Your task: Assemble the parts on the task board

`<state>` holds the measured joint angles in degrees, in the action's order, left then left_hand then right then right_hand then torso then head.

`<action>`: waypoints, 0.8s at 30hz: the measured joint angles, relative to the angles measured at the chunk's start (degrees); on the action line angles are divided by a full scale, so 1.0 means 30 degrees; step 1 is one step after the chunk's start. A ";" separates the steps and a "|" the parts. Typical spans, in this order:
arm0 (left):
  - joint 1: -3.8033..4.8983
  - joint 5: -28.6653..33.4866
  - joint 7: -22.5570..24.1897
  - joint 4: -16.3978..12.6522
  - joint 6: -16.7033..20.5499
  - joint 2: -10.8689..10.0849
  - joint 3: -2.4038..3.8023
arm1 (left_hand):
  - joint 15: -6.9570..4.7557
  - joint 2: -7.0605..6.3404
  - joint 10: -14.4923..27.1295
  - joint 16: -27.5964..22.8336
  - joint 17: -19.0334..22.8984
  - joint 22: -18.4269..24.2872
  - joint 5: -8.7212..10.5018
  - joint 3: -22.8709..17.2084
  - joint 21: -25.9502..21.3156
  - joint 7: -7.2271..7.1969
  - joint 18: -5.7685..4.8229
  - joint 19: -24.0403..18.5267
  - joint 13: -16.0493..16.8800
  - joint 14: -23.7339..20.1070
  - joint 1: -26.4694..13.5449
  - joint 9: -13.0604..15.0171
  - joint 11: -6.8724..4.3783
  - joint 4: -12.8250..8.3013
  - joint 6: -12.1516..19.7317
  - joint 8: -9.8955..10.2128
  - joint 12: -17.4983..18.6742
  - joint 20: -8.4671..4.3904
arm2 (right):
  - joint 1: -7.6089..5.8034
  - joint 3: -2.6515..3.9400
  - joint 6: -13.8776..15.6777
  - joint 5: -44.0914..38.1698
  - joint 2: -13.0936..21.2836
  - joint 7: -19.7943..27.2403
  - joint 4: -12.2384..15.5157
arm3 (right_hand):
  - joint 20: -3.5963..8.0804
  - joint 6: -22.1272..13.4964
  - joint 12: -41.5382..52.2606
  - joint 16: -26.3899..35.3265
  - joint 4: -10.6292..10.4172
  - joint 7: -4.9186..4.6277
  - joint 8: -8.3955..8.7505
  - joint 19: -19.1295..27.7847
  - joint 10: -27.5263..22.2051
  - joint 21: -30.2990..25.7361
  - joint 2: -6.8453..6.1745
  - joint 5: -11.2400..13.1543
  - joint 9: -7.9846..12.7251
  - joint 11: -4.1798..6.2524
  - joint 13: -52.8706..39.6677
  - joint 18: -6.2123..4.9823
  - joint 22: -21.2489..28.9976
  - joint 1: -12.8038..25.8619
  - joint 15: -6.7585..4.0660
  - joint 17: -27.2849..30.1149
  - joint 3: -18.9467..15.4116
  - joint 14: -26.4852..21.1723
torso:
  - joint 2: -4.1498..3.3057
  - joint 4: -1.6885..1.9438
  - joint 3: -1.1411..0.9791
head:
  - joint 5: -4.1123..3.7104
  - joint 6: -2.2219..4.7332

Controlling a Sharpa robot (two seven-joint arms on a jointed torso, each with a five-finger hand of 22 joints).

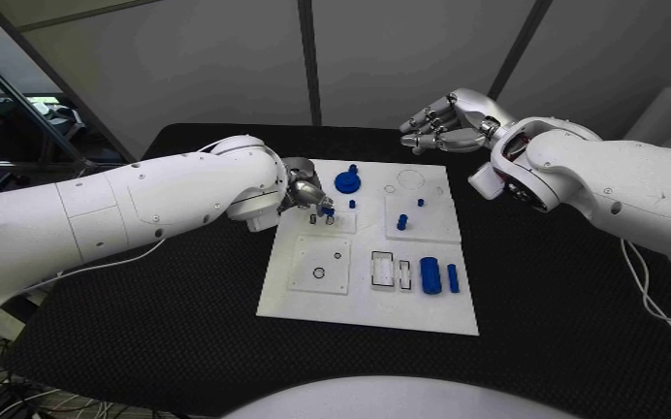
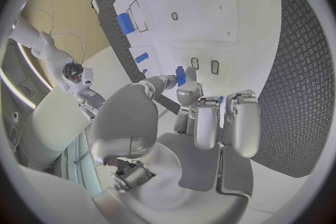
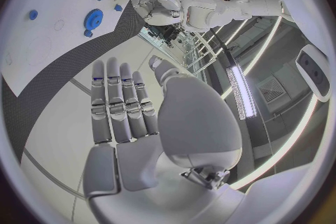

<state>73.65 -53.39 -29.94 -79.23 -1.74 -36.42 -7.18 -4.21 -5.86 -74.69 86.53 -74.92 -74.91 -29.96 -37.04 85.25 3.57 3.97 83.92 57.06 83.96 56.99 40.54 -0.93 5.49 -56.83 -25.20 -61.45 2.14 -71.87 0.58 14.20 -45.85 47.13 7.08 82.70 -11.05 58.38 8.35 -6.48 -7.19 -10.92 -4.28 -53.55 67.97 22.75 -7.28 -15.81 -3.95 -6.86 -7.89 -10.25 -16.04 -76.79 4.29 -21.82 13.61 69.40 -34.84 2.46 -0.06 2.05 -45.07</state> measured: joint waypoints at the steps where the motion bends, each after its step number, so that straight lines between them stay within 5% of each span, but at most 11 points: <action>1: -0.0056 -0.0088 -0.0002 -0.0006 0.0117 0.0019 -0.0012 | -0.0001 0.0014 0.0000 0.0000 0.0000 0.0000 -0.0082 -0.0105 0.0060 0.0000 -0.0002 0.0000 -0.0001 -0.0001 -0.0033 0.0050 0.0000 -0.0105 0.0000 -0.0049 0.0000 0.0000 | 0.0000 0.0000 0.0001 0.0001 0.0000 0.0009 0.0000 | 0.0000 0.0000 0.0000 0.0000 0.0000 0.0000 0.0000 0.0000 0.0000 0.0000 0.0000 0.0000 0.0000 0.0000 -0.0001 0.0000 0.0000 0.0000 0.0000 0.0000 0.0000 0.0000 | 0.0013 0.0020 -0.0009 | -0.0016 -0.0011; 24: -0.0311 -0.2398 -0.0068 0.0922 0.0518 0.0957 -0.0310 | 0.0001 -0.0057 -0.0098 0.0000 0.0000 0.0000 -0.0431 -0.0226 0.0145 -0.0039 -0.0001 0.0001 0.0111 0.0000 -0.0303 0.0188 -0.0090 -0.0232 -0.0038 -0.0213 -0.0154 0.0002 | 0.0000 -0.0001 0.0010 -0.0006 0.0029 0.0050 0.0041 | -0.0075 0.0000 0.0001 0.0000 0.0000 0.0000 0.0000 -0.0075 0.0000 0.0005 -0.0002 -0.0095 -0.0014 0.0000 -0.0004 0.0000 0.0018 -0.0003 0.0000 -0.0004 0.0000 0.0000 | 0.0042 0.0117 -0.0044 | 0.0077 -0.0185</action>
<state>72.72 -60.58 -30.14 -76.47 -0.19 -33.54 -8.11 -4.21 -6.03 -74.98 86.53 -74.92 -74.91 -31.25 -37.72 85.68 3.46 3.97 83.92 57.39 83.96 56.08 41.11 -1.20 4.79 -56.95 -25.84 -61.92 2.15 -71.87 0.58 14.23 -45.87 47.22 7.23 82.83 -11.27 58.38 8.35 -6.48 -7.19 -10.92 -4.28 -53.78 67.97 22.76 -7.28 -16.10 -3.99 -6.86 -7.90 -10.25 -15.98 -76.80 4.30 -21.83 13.61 69.40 -34.72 2.81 -0.19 2.28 -45.62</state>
